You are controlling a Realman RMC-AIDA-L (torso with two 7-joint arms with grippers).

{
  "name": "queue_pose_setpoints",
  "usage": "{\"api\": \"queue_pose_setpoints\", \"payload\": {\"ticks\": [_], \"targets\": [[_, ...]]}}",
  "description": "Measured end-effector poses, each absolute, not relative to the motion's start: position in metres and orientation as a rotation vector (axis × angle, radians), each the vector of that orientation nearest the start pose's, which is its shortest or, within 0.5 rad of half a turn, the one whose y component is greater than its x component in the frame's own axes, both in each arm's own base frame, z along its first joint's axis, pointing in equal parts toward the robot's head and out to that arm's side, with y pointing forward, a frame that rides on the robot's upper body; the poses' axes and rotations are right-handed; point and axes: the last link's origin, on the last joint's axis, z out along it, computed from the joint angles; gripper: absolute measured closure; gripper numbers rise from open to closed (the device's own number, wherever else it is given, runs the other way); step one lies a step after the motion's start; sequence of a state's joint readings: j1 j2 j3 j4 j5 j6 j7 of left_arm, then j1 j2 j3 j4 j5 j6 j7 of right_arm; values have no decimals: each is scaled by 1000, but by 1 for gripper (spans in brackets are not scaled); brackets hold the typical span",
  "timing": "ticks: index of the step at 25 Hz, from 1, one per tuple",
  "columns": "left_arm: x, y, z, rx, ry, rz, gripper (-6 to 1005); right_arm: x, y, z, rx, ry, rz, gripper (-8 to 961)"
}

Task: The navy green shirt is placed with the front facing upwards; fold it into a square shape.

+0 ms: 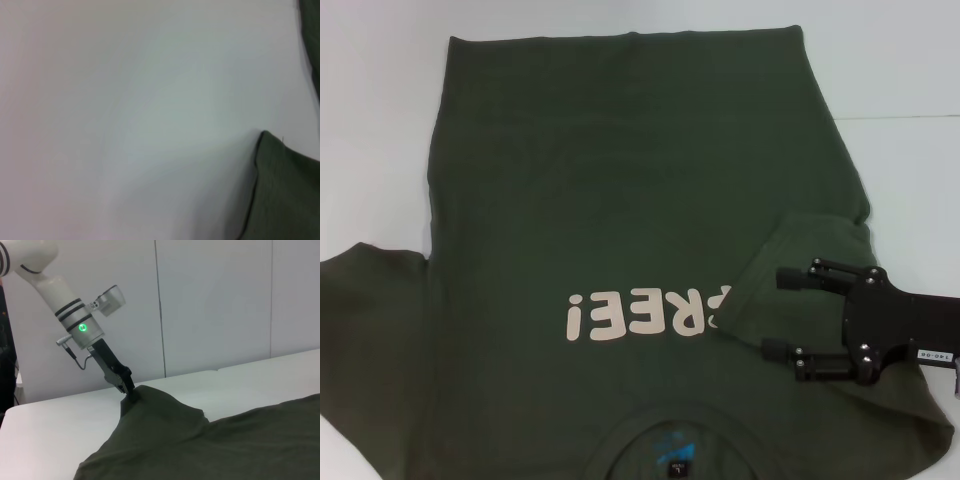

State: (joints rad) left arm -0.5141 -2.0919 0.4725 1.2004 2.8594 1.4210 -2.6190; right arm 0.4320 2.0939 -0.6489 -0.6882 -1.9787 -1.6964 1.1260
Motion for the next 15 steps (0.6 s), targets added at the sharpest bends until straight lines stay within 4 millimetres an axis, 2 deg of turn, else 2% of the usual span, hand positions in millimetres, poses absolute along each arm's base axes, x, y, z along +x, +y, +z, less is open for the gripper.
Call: {"api": "queue_pose_setpoints", "payload": {"ticks": [4, 7, 10, 14, 15], "targets": [[-353, 329, 122, -1655, -1737, 17, 987, 275, 294, 6, -2733, 336, 771, 50], [-343, 329, 116, -1712, -1770, 11, 987, 276, 295, 6, -2731, 338, 768, 50], [-324, 334, 108, -1806, -1801, -51, 987, 276, 295, 5, -2729, 342, 765, 50], [-292, 342, 93, -1971, -1829, -236, 987, 277, 295, 5, -2729, 345, 766, 50], [-282, 346, 84, -2024, -1843, -296, 987, 277, 294, 4, -2729, 348, 767, 50]]}}
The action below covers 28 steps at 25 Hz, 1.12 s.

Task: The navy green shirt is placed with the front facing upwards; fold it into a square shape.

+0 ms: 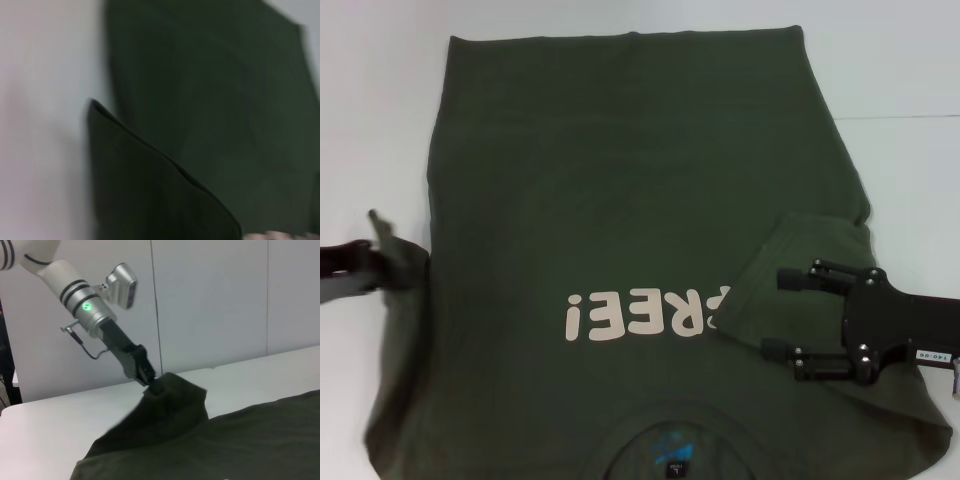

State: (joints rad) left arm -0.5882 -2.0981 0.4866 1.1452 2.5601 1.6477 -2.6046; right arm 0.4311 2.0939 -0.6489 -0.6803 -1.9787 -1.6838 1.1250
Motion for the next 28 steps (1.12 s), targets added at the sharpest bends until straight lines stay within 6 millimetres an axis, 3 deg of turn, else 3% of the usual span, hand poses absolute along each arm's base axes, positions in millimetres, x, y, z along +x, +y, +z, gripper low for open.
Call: {"api": "queue_pose_setpoints", "payload": {"ticks": [6, 11, 25, 28], "targets": [[-259, 360, 41, -2145, -1878, -376, 987, 278, 293, 3, -2730, 352, 771, 50], [-252, 367, 20, -2185, -1894, -406, 986, 279, 292, 2, -2731, 359, 775, 49], [-262, 366, 1, -2173, -1904, -469, 886, 279, 290, 2, -2733, 361, 784, 49], [-258, 363, 2, -2249, -1830, -526, 776, 280, 289, 3, -2732, 361, 780, 48]]}}
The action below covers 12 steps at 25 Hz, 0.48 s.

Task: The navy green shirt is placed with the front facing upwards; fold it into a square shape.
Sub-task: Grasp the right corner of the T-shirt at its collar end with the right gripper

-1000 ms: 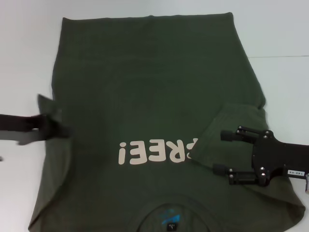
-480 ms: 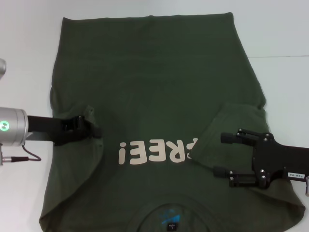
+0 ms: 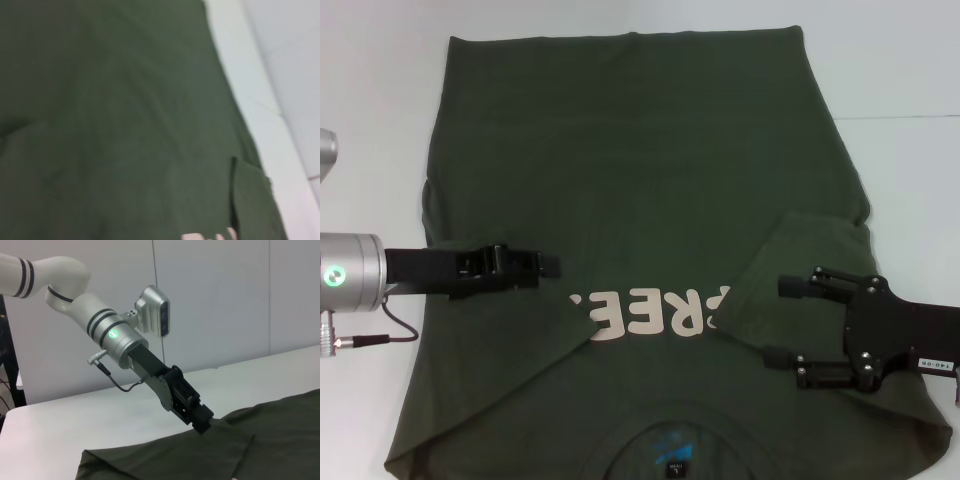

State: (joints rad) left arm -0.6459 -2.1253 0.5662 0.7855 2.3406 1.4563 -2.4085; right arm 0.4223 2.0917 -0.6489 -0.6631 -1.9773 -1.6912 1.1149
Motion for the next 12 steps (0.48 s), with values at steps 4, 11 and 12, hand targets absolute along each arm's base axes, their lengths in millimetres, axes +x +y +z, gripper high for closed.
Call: {"api": "queue_pose_setpoints", "payload": {"ticks": [4, 11, 12], "targets": [[-250, 357, 7, -2421, -1623, -591, 621, 279, 288, 4, -2737, 351, 787, 48], [-238, 345, 20, -2676, -1146, -689, 369, 275, 284, 4, -2771, 332, 815, 48], [-235, 342, 21, -2719, -1055, -717, 340, 275, 283, 4, -2776, 330, 818, 47]]}}
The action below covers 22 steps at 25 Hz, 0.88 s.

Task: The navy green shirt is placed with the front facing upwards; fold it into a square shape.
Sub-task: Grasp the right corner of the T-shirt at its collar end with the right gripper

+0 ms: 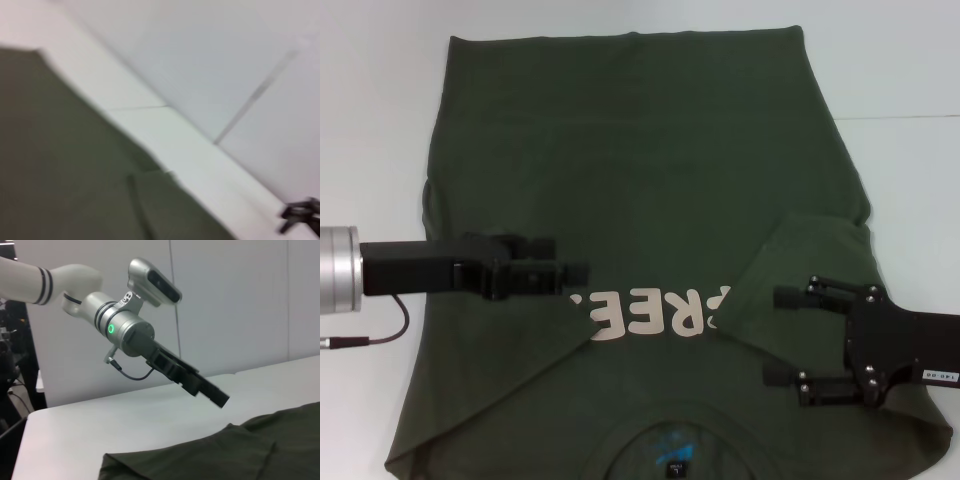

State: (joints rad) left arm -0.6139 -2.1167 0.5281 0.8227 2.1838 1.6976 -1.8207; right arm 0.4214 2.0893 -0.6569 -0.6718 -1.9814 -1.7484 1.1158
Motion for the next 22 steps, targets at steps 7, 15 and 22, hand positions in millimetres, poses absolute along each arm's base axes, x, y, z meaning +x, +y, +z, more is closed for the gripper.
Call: {"api": "queue_pose_setpoints", "payload": {"ticks": [7, 15, 22], "targets": [[-226, 323, 23, -2871, -665, -804, 120, 269, 276, -3, -2852, 323, 845, 45], [-230, 301, 22, -2942, -381, -852, 47, 264, 271, -18, -2920, 360, 862, 45], [-234, 297, 20, -2949, -366, -845, 50, 265, 271, -20, -2910, 392, 861, 48]]}}
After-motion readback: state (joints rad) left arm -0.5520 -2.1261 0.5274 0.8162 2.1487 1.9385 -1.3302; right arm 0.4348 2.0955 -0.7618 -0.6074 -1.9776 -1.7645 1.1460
